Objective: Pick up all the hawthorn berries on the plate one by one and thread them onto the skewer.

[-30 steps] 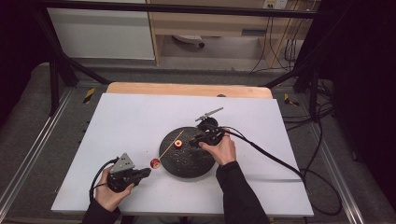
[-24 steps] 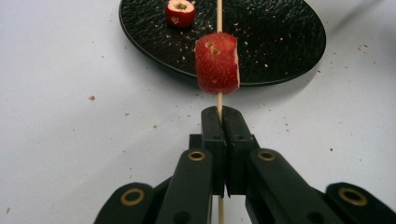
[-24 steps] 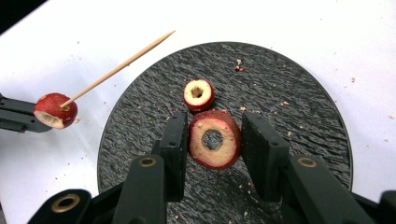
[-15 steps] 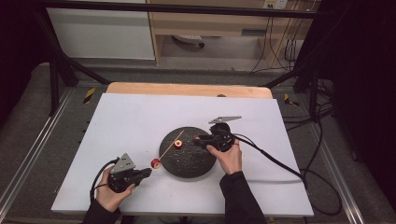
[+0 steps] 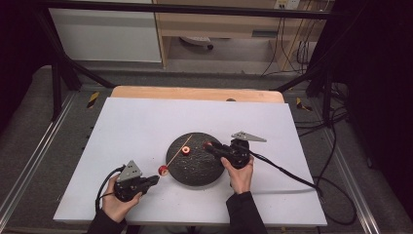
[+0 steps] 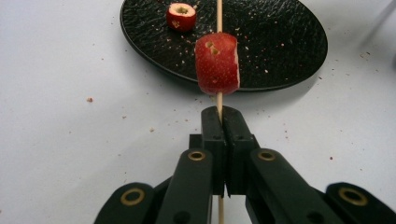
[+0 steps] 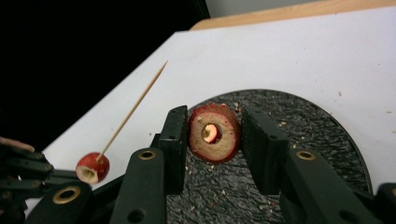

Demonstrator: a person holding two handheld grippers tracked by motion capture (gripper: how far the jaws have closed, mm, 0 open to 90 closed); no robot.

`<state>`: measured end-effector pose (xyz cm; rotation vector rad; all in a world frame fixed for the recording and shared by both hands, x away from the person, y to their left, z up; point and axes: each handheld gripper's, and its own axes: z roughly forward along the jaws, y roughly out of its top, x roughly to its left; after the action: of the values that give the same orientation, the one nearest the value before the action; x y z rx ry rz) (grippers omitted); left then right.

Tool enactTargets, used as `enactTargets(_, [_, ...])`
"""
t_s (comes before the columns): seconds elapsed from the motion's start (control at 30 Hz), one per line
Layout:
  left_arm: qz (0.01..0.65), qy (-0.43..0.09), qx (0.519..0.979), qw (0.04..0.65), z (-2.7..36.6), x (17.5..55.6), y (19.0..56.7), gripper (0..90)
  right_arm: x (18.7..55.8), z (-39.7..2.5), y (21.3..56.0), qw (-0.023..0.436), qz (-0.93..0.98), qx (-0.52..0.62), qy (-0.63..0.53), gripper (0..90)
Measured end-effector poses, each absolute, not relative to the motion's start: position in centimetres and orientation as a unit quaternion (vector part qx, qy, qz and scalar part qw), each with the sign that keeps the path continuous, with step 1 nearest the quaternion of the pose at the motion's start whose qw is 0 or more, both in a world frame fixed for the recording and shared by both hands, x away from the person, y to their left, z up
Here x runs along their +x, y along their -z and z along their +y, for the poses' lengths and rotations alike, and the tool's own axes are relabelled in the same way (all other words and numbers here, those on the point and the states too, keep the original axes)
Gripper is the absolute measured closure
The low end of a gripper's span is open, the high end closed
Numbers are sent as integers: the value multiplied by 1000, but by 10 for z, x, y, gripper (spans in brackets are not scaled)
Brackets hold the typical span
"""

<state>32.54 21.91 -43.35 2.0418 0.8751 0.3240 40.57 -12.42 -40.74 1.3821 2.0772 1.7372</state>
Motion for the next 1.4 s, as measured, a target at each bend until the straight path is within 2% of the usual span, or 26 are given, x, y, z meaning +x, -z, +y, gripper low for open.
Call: enactTargets(1.4, [367, -146, 802, 449, 192, 321, 430, 886, 412, -120, 403, 84, 536, 473, -694, 632])
